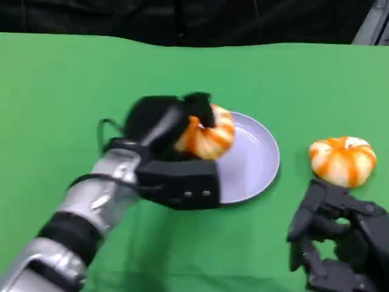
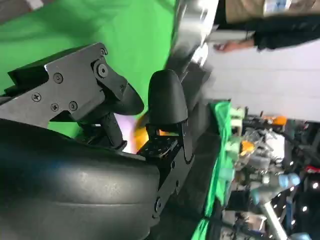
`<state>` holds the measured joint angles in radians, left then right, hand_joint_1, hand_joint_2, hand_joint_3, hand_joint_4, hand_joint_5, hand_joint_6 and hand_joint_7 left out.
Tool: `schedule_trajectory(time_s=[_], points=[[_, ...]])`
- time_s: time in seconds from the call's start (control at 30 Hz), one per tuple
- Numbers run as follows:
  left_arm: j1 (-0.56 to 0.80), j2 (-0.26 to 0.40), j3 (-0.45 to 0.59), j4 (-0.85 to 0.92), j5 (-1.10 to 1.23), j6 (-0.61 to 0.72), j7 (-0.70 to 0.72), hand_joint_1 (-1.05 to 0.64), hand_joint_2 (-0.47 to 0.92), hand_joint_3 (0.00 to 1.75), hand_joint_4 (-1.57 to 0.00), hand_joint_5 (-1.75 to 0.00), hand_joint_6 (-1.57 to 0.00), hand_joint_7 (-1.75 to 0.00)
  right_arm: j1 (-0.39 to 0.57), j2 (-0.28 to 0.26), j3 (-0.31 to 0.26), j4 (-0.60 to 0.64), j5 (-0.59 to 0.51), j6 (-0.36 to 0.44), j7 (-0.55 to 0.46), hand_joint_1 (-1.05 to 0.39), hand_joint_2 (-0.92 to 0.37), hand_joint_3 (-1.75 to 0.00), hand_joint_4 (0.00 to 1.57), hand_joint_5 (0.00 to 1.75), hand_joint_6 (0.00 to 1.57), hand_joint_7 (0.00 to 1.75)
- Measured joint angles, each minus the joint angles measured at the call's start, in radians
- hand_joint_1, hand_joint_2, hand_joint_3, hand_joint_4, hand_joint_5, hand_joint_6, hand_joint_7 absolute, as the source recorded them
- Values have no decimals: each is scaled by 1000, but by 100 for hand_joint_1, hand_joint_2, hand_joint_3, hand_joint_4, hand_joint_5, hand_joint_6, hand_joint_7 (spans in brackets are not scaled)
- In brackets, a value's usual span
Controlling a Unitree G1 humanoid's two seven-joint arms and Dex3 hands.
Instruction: Grasp the bread from the table and place it into the plate.
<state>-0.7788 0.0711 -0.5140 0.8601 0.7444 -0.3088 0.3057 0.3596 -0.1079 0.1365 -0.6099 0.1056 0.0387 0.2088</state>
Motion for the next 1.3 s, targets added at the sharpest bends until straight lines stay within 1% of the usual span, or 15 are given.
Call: schedule_trajectory(time_s=[0.07,0.1,0.33,0.43,0.77,0.8,0.83,0.9,1.0,1.03,1.07,1.1,1.13,1.2,1.3], points=[[-21,-30,-12,28,4,-19,1,-18,92,24,-80,-175,-58,-175,1,0,0,-1,-4,0,-7,-5,-63,-113,78,175,67,156],[-31,-34,-14,37,4,-24,5,-15,92,23,-79,-175,-58,-175,3,0,0,-1,-5,0,-11,-6,-63,-113,78,175,67,156],[-52,-35,-7,99,-9,-19,7,-12,92,23,-78,-175,-57,-175,6,0,13,-18,-4,31,-18,-7,-63,-112,78,175,67,156],[-52,-35,-8,101,-10,-21,7,-16,92,24,-73,-175,-58,-163,6,0,14,-22,-4,32,-18,-5,-63,-112,77,175,67,155],[-52,-42,-17,107,-8,-23,7,-17,92,24,-74,-175,-60,-159,6,0,15,-23,4,32,-17,-6,-63,-112,78,175,68,154],[-52,-42,-17,107,-8,-23,7,-15,92,22,-73,-175,-70,-133,6,0,15,-23,4,32,-17,-6,-63,-112,77,175,68,154],[-52,-42,-17,107,-8,-23,7,-15,92,21,-73,-175,-75,-122,6,0,15,-23,4,32,-17,-7,-63,-112,77,175,68,154],[-52,-43,-17,106,-9,-23,7,-14,92,20,-72,-175,-79,-113,7,0,16,-28,4,34,-17,-7,-63,-111,77,175,68,153],[-52,-48,-19,106,-9,-23,7,-14,92,20,-72,-175,-80,-110,7,0,19,-31,4,35,-17,-7,-64,-111,77,175,68,153],[-52,-49,-19,106,-9,-23,7,-14,92,19,-74,-168,-83,-102,7,0,19,-31,4,35,-17,-7,-64,-111,77,175,68,153],[-52,-50,-19,106,-9,-23,7,-16,92,21,-79,-125,-92,-68,7,-1,19,-31,4,35,-17,-7,-64,-111,76,175,67,153],[-52,-50,-20,106,-10,-24,7,-17,92,22,-84,-105,-101,-46,8,-1,19,-32,3,35,-17,-7,-64,-111,76,175,67,153],[-52,-50,-19,107,-12,-27,6,-18,92,22,-88,-92,-107,-32,9,-2,19,-32,2,35,-17,-7,-64,-111,76,175,67,153],[-52,-50,-19,107,-23,-35,6,-18,92,22,-89,-85,-111,-24,11,-2,21,-34,0,35,-18,-7,-64,-111,76,175,67,153],[-52,-50,-19,107,-30,-40,6,-18,92,23,-90,-83,-112,-21,12,-3,22,-34,-1,35,-18,-7,-64,-110,76,175,67,153]])
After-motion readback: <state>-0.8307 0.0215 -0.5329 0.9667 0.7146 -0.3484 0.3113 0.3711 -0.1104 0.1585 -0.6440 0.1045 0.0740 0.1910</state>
